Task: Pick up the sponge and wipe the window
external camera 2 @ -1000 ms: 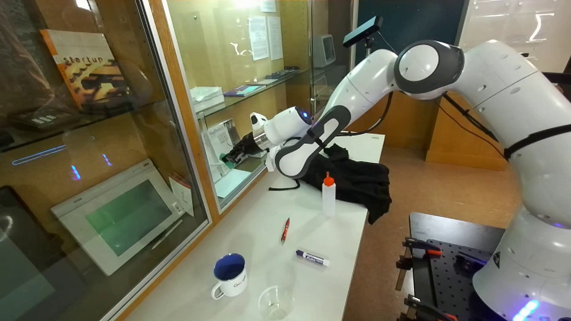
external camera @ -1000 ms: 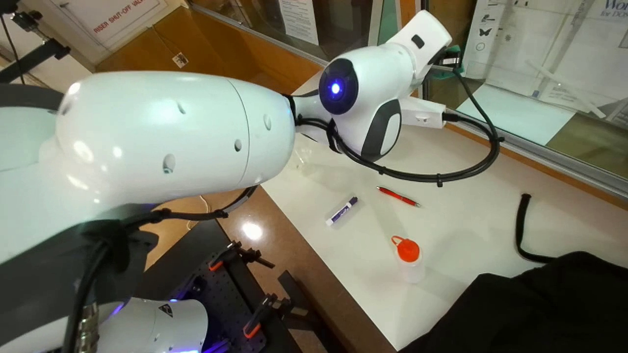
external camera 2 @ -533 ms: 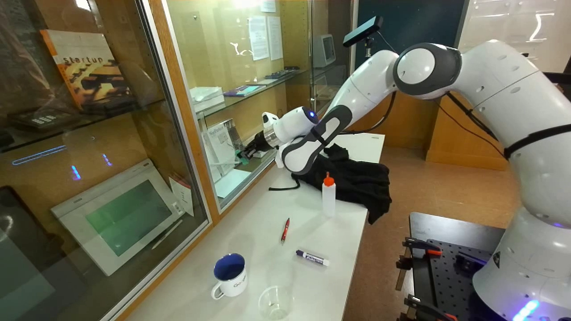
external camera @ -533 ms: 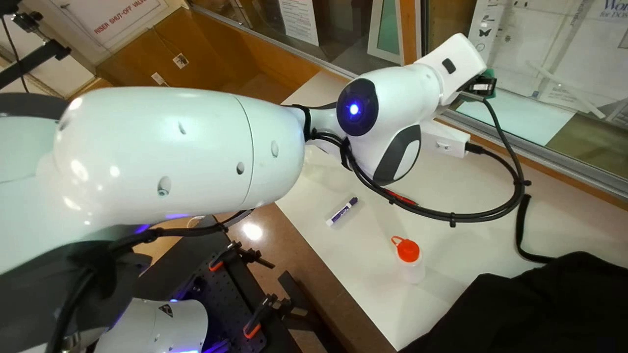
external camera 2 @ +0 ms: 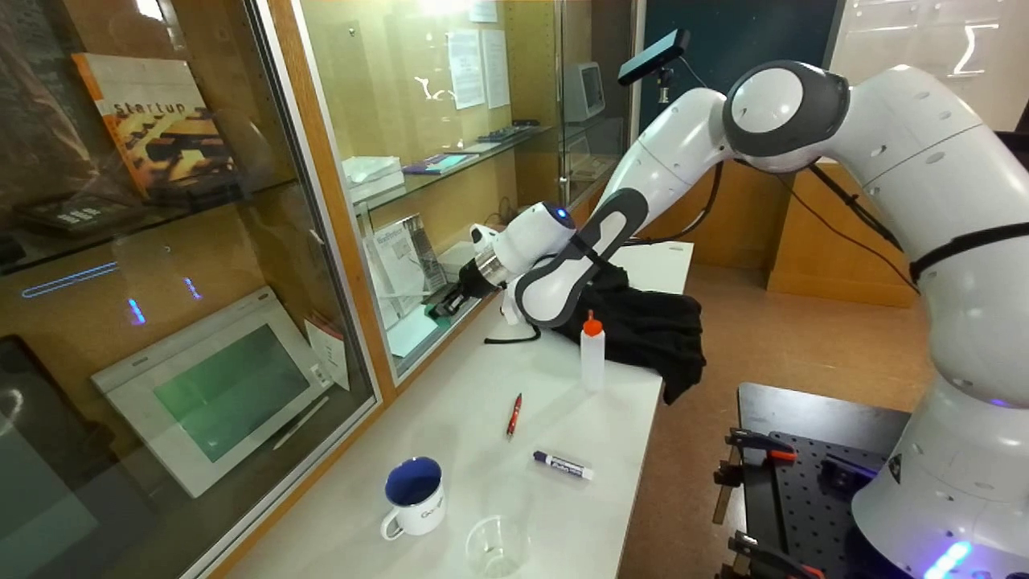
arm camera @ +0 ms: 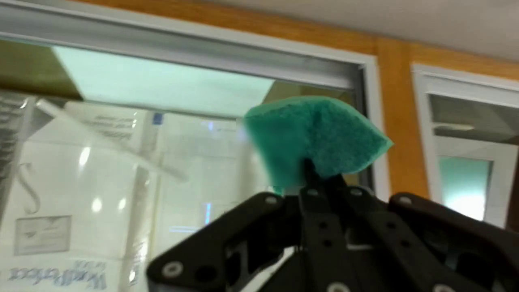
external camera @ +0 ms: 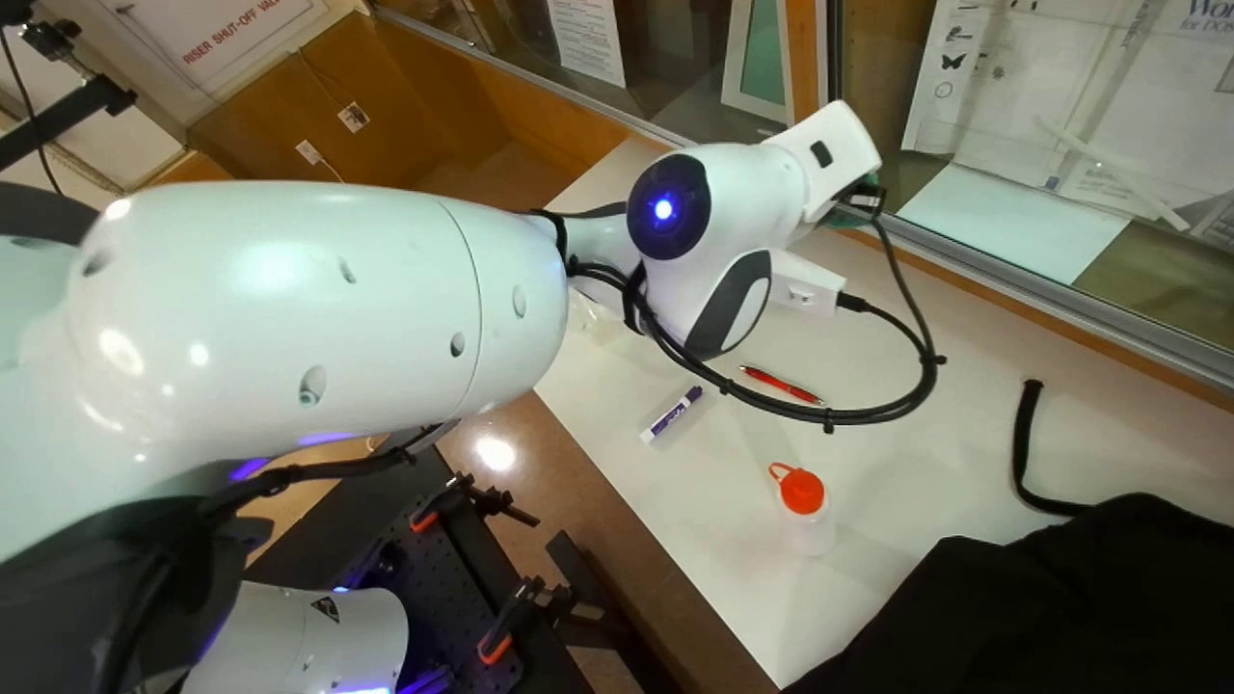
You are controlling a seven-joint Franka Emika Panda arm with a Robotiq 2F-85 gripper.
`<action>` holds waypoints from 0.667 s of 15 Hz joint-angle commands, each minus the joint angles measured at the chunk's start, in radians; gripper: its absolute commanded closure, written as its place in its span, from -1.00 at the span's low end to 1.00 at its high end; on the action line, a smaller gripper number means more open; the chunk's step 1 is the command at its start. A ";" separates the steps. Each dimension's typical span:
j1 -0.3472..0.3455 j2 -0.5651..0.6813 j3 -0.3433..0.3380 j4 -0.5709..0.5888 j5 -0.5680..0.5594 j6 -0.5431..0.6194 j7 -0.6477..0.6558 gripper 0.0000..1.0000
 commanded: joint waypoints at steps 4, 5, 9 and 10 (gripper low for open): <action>-0.137 -0.044 0.217 -0.161 0.002 -0.346 0.009 0.97; -0.102 -0.075 0.194 -0.173 0.122 -0.395 -0.065 0.97; 0.042 -0.149 0.045 -0.144 0.283 -0.589 -0.067 0.97; 0.100 -0.171 -0.018 -0.134 0.309 -0.628 -0.055 0.97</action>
